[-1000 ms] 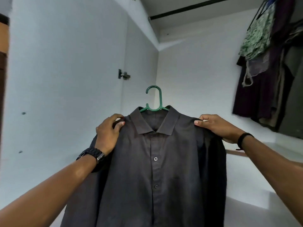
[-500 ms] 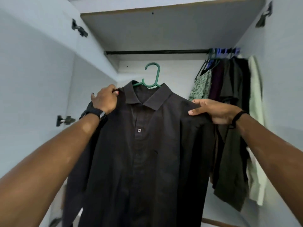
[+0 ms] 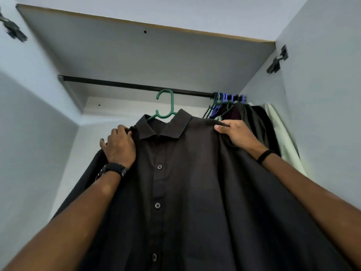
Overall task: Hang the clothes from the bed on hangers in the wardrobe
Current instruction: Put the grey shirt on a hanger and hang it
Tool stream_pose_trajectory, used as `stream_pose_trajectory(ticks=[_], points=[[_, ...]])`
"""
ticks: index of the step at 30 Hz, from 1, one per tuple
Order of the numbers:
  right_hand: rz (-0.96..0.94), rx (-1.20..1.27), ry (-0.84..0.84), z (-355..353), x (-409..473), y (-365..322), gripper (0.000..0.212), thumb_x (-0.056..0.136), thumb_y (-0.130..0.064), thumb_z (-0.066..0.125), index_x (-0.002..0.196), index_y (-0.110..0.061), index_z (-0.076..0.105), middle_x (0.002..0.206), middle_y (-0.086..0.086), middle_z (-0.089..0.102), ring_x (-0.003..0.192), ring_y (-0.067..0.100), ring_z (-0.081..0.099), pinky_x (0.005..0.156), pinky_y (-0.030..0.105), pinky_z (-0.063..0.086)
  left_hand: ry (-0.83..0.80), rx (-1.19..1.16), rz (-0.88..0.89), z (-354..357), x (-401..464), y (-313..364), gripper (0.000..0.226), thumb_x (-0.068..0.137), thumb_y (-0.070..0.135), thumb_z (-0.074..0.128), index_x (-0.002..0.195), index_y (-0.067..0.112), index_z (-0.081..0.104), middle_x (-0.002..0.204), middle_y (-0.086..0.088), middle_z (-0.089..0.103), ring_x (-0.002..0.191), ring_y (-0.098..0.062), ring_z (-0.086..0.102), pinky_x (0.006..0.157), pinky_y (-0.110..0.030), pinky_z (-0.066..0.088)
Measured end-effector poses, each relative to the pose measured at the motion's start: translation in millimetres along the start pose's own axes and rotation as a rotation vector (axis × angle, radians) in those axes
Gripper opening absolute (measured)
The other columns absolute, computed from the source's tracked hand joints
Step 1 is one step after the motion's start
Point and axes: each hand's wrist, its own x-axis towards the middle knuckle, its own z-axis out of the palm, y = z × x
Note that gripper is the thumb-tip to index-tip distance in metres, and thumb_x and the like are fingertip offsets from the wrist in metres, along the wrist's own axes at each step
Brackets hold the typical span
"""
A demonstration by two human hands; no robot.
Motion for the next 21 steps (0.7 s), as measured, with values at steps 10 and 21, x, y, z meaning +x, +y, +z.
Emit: stream_pose_trajectory(ticks=[10,21], points=[[-0.04,-0.285,0.395,-2,106,39,0.028,0.091,-0.02,0.061,0.064,-0.012,0.061,0.068,0.005,0.06,0.08,0.023,0.054,0.074,0.031,0.042,-0.393,-0.555,0.406,163,-1,73,0.053,0.101,0.044,0.034,0.151,0.035,0.019,0.159,0.002,0.019,0.146,-0.013,0.018,0.118,-0.051,0.008],[0.044,-0.443,0.646,8,212,101,0.021,0.093,-0.015,0.049,0.097,0.0,0.063,0.113,0.019,0.063,0.104,0.034,0.057,0.076,0.027,0.038,-0.925,-0.433,0.385,277,14,114,0.049,0.103,0.044,0.029,0.141,0.014,0.04,0.145,-0.011,0.045,0.131,-0.028,0.043,0.107,-0.034,0.034]])
